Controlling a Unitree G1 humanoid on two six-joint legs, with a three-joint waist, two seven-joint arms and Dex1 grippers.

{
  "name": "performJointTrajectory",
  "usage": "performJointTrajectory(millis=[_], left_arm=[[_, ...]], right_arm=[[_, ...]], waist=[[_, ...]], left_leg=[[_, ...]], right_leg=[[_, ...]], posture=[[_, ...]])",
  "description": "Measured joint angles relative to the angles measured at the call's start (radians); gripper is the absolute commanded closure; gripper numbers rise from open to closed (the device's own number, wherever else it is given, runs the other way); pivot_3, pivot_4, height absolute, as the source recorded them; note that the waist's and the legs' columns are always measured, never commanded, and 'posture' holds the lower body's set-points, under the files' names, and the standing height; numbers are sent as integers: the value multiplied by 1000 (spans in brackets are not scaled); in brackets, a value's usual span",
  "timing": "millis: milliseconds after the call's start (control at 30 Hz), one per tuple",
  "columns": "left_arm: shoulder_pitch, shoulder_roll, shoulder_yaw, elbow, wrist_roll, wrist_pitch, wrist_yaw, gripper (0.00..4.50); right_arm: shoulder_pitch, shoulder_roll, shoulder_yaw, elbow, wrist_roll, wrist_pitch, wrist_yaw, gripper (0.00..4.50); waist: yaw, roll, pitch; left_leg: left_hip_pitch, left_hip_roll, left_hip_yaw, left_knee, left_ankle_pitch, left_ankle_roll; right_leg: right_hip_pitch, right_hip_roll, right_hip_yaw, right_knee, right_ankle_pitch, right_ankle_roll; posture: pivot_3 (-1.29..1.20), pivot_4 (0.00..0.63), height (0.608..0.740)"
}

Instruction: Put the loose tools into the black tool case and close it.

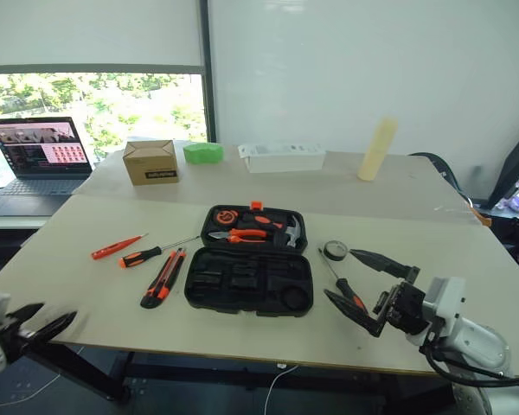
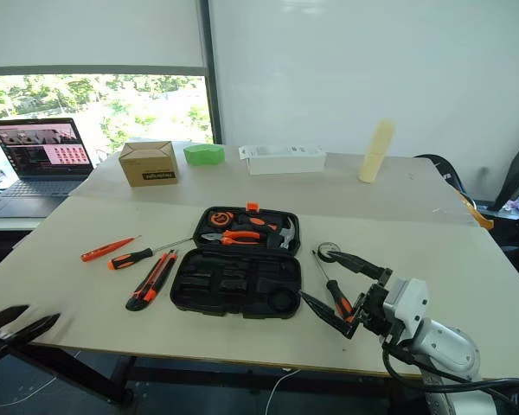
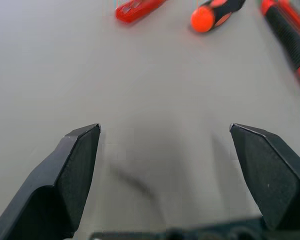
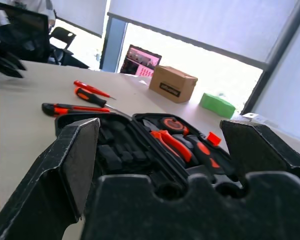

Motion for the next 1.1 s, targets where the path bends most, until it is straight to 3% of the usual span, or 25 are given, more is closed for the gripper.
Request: performJointTrajectory(millis=[167,233,333,433,700,933,1100], left_arm=[[-310,83,-258,74,175,-6,-29,60],[-473,58,-363,190,244,-3,-44,60],[-602,27,-467,327,327,-9,-67,60],[-661,3,-532,451,389,-38,-91,704],[-764,-60,-542,650,411,-117,-146,3557],[-788,-43,-397,654,274,-258,-373,3618],[-892,-85,-501,503,322,-364,-531,3618]], right_arm=[[13,-6,-10,30,-15,-5,14,12],[25,-6,-13,49,-23,-12,16,12],[31,-5,-15,60,-35,-28,16,12],[40,-4,-18,62,-37,-41,15,0],[107,3,-28,56,-55,-68,-9,0],[173,1,-55,28,-64,-73,-27,0],[222,-26,-103,11,-60,-73,-28,0]], waist=[[-18,-1,-1],[-26,0,-1],[-42,0,-1],[-54,-1,-1],[-46,-2,-1],[-45,-4,1],[-21,-5,1]], left_leg=[[0,-3,3,0,0,0],[0,-5,3,-1,1,-1],[0,-5,4,-1,2,-3],[0,-4,3,-1,2,-2],[0,-8,1,1,0,2],[-2,-7,-2,2,0,1],[-2,-10,-1,6,-1,3]], right_leg=[[-1,2,3,1,1,0],[-1,3,3,4,0,0],[-2,5,5,6,-1,0],[-2,5,5,6,-3,0],[-2,0,5,10,-4,3],[-3,0,5,10,-4,3],[1,-2,4,10,-4,4]], posture=[[0,150,740],[0,150,740],[0,150,740],[0,150,740],[0,150,740],[0,150,740],[0,150,740]])
